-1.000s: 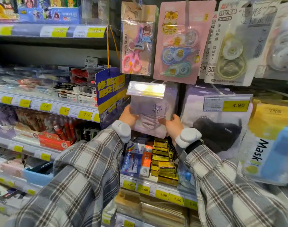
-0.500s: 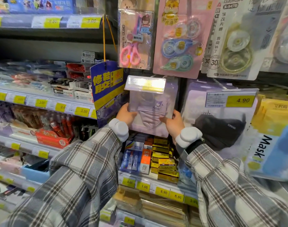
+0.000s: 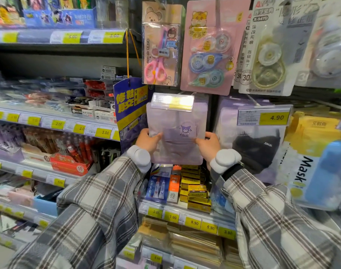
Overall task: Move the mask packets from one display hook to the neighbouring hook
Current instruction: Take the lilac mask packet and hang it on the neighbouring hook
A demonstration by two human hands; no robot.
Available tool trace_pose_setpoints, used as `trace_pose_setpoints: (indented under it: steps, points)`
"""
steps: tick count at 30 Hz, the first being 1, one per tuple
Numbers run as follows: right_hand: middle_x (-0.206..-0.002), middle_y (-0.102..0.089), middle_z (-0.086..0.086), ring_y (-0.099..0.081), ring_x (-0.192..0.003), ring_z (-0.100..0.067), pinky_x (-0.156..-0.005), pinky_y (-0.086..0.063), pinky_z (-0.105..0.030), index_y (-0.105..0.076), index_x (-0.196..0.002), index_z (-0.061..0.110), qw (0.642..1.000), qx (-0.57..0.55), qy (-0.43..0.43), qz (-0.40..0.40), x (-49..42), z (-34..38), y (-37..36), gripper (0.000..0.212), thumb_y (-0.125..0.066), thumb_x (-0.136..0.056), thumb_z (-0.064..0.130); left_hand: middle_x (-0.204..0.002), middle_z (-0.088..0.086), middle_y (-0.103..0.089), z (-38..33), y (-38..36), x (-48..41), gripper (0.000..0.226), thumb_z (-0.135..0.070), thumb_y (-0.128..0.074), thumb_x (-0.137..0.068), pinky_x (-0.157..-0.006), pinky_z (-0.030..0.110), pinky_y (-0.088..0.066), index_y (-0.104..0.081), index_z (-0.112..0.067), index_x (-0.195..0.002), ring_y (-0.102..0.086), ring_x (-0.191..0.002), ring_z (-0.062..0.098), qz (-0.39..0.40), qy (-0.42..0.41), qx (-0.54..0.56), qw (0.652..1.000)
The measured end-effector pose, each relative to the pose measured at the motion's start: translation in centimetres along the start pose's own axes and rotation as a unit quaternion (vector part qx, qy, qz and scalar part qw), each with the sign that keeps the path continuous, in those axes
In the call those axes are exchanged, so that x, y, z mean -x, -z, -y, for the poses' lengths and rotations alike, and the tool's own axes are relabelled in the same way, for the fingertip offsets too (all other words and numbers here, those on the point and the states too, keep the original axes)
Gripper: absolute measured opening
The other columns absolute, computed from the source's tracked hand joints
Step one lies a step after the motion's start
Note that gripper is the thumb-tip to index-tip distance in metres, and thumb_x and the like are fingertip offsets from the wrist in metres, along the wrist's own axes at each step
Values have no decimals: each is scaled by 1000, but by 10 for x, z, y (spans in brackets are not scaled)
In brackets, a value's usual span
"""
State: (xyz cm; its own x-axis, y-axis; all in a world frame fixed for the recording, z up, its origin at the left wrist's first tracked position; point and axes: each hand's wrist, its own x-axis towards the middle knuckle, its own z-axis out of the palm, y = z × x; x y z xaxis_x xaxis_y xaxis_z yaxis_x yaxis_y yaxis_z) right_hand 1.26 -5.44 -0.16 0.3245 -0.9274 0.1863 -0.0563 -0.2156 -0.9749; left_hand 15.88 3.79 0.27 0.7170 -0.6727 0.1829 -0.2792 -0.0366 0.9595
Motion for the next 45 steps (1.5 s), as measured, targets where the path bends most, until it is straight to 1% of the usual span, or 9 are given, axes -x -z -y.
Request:
trace_pose_setpoints:
  steps: [2,5,8,11,13,18,23,34,45]
  points:
    - [-87,-64,-10,-57,-81,-21,-72,-47,-33,-63,-94,3,1000,14,7,11,5,2,2,19,-63,-84,19,-111,15,-61,1,6,2,40,-24,-57,-90,-43,12,-45,-50,1,-120,-57,-86,22,2,-15,-8,1000]
    - [-63,-43,-2,-39,-59,-14,-53,-30,-26,-47,-66,12,999,27,10,18,13,5,4,29,-63,-85,27,-95,12,-61,-3,15,10,32,-27,-57,-89,-48,13,-45,-57,0,-108,-57,-78,23,17,-31,-19,999]
    - [-88,-68,-7,-62,-82,-21,-74,-53,-39,-65,-89,6,999,-1,15,43,23,10,4,26,-67,-81,31,-96,11,-63,-5,24,21,30,-27,-60,-88,-72,28,-44,-61,-2,-105,-58,-87,22,38,-39,-7,998]
    - [-107,-70,-14,-65,-100,-31,-93,-50,-52,-67,-101,8,998,-9,7,60,32,13,5,34,-68,-79,34,-90,8,-64,-3,34,31,22,-28,-63,-85,-71,30,-44,-64,-8,-95,-58,-84,21,45,-34,23,998]
    - [-107,-70,-15,-65,-100,-32,-94,-50,-52,-67,-90,14,997,-14,6,75,39,16,7,26,-69,-78,36,-83,4,-66,-5,38,39,13,-27,-65,-84,-73,31,-46,-64,-15,-84,-60,-81,21,50,-30,56,997]
    - [-102,-73,-9,-68,-96,-29,-92,-51,-52,-68,-100,11,996,-31,14,83,50,18,13,60,-69,-59,55,-77,-2,-67,-11,38,58,9,-21,-67,-82,-71,29,-48,-65,-23,-74,-61,-72,15,70,-50,102,991]
    - [-106,-72,-12,-68,-97,-28,-92,-53,-46,-68,-104,7,996,-56,-1,73,72,27,25,32,-68,-80,29,-89,4,-71,-8,37,70,4,-20,-69,-80,-85,38,-48,-69,-21,-84,-64,-88,25,95,-45,129,986]
    - [-107,-70,-17,-66,-99,-34,-93,-52,-48,-67,-99,8,994,-88,-15,67,95,25,67,19,-65,-84,18,-114,12,-68,-12,8,100,16,-20,-70,-78,-100,44,-46,-69,-21,-94,-63,-107,30,130,-23,172,976]
    - [-98,-70,-9,-67,-84,-20,-81,-55,-33,-66,-105,9,990,-107,10,88,119,11,118,20,-63,-85,11,-88,-2,-75,-9,-22,132,20,-2,-62,-82,-80,25,-56,-67,-11,-98,-70,-83,14,248,-17,201,948]
